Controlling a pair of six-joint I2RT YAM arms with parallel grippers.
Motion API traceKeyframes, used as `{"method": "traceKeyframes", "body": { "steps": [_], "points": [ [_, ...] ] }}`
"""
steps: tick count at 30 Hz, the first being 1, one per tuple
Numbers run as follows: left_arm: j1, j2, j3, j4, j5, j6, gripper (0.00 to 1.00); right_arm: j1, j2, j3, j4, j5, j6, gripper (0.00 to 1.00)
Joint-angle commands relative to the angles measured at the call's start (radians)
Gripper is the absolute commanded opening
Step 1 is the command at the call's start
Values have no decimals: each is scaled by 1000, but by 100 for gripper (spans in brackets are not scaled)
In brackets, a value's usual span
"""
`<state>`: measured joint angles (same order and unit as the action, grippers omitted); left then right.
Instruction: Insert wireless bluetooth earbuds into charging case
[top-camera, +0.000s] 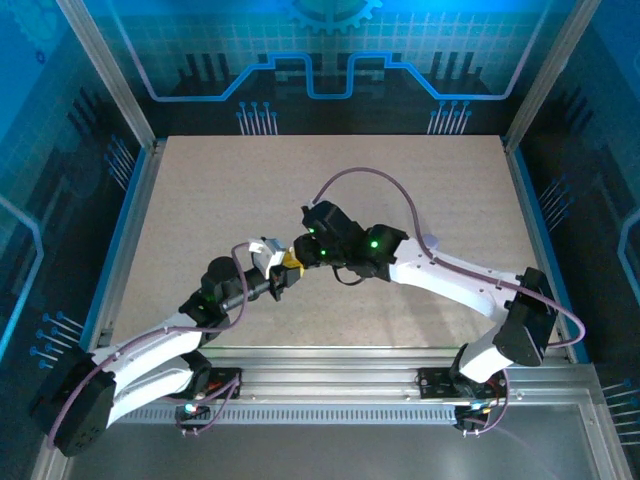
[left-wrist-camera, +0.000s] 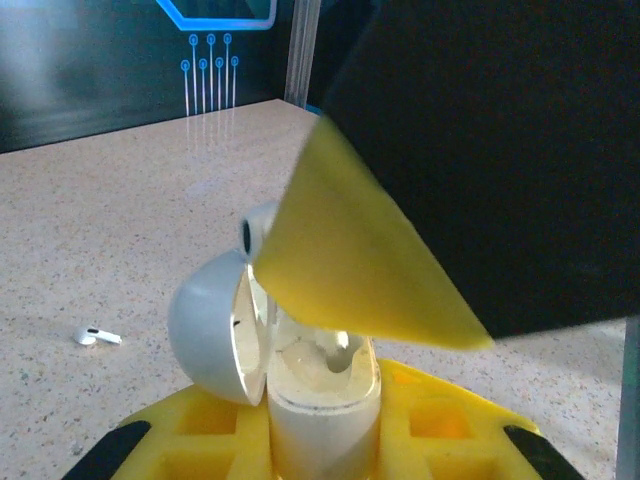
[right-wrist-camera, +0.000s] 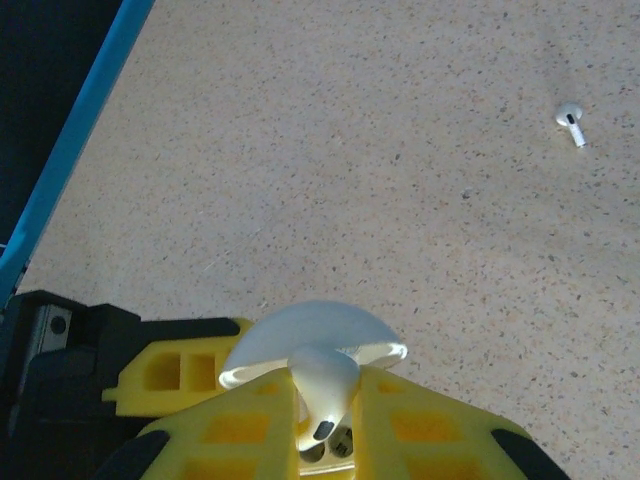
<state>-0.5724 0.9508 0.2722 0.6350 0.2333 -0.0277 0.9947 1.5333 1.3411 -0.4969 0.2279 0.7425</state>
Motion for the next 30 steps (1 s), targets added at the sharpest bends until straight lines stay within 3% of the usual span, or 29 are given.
{"method": "traceKeyframes", "body": {
  "steps": [1, 30],
  "points": [
    [-7, -24, 26, 67, 25, -15, 17, 19, -15, -17, 8, 1, -18, 18],
    [-7, -32, 42, 56, 62, -15, 17, 38, -20, -44, 62, -77, -153, 22]
  ]
}}
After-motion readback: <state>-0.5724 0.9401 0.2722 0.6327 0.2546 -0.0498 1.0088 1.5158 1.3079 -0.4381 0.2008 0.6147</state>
